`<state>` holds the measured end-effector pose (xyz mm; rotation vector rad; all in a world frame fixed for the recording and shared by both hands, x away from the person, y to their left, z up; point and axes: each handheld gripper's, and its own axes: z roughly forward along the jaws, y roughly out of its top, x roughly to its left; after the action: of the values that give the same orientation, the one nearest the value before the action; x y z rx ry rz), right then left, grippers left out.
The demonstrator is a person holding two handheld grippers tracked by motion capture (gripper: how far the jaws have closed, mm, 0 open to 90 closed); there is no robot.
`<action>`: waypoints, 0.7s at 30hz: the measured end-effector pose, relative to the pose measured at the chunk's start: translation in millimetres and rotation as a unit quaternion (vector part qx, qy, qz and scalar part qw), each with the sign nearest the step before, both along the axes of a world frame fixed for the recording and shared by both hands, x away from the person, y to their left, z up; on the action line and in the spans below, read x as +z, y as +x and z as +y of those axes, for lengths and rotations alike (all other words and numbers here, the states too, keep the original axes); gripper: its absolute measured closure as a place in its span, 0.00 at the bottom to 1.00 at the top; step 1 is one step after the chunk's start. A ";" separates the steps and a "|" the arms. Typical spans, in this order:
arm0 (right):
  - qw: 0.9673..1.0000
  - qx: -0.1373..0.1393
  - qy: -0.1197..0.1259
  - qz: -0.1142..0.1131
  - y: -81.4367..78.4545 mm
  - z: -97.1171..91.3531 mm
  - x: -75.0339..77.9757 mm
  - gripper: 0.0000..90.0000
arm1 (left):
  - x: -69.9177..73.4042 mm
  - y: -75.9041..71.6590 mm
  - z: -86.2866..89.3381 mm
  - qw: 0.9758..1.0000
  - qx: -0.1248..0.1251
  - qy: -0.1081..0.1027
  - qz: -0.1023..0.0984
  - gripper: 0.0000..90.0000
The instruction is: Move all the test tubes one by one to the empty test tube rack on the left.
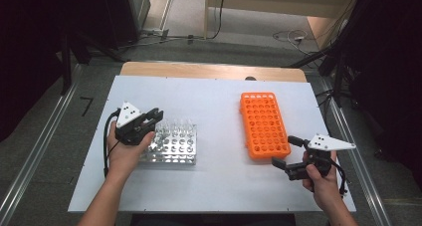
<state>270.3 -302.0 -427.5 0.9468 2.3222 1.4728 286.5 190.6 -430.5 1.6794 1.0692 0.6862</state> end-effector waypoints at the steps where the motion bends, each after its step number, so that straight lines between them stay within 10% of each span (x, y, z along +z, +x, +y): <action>1: 1.000 0.000 0.000 0.000 -0.1 0.0 0.1 0.00 | -0.3 -0.1 -0.1 1.000 0.000 0.001 0.001 0.85; 21: 1.000 0.003 -0.002 -0.001 -0.5 1.4 0.1 0.00 | -5.6 1.0 -0.5 0.999 0.001 0.013 0.030 0.84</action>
<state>269.8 -300.6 -427.4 0.9371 2.3282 1.4693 287.5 190.1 -436.1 1.7299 1.1083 0.6571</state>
